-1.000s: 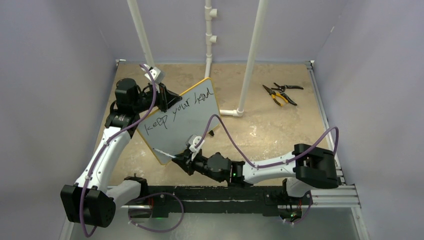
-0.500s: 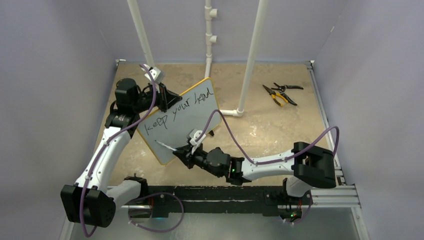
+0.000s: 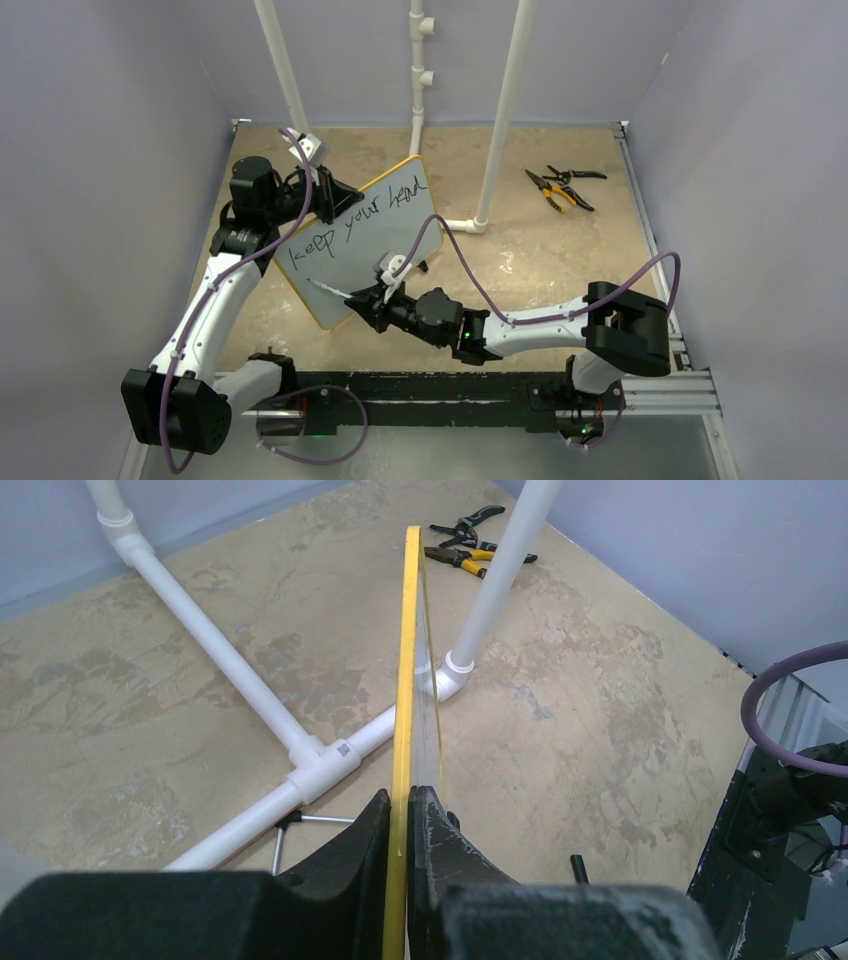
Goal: Write a sentence on the whiteboard
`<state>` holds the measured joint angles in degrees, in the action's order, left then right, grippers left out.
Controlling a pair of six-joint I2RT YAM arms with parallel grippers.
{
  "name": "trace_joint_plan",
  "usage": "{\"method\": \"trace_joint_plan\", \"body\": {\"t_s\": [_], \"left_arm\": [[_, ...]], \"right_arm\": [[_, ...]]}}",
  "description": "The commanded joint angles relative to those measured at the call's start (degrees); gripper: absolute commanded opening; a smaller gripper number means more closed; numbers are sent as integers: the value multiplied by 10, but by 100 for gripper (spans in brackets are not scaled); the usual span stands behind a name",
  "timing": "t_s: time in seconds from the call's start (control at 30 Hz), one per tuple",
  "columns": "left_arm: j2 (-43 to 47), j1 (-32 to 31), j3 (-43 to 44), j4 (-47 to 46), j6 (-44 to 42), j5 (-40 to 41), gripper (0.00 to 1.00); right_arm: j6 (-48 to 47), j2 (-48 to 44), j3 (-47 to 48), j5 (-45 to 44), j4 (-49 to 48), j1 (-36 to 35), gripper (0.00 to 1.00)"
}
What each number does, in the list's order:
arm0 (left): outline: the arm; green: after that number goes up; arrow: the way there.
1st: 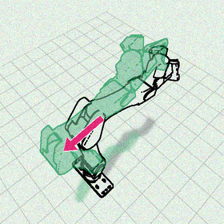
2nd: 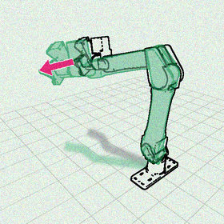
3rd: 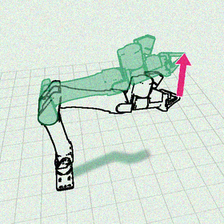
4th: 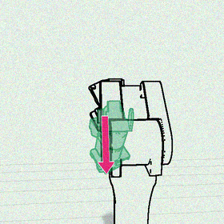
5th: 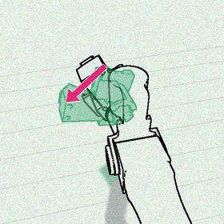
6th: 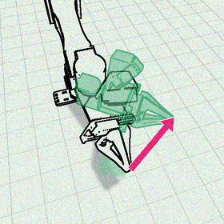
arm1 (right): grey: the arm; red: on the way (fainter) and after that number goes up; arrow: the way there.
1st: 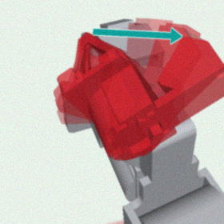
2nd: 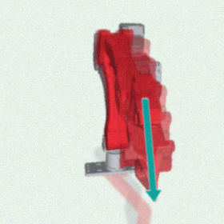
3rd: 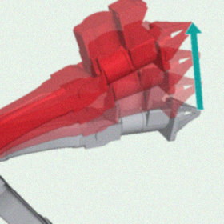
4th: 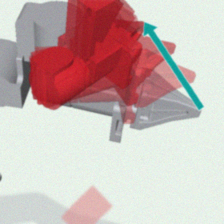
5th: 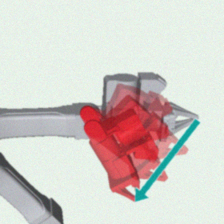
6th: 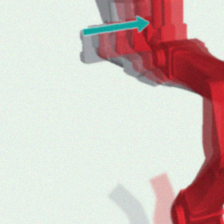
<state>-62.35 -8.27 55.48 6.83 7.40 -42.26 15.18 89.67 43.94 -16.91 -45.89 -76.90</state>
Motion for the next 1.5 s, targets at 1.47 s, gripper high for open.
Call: {"method": "trace_joint_plan", "body": {"t_s": [1.47], "left_arm": [[-6,-2,-3,-13,3,-27,0]], "right_arm": [[56,-7,-25,-34,-34,5,0]]}}
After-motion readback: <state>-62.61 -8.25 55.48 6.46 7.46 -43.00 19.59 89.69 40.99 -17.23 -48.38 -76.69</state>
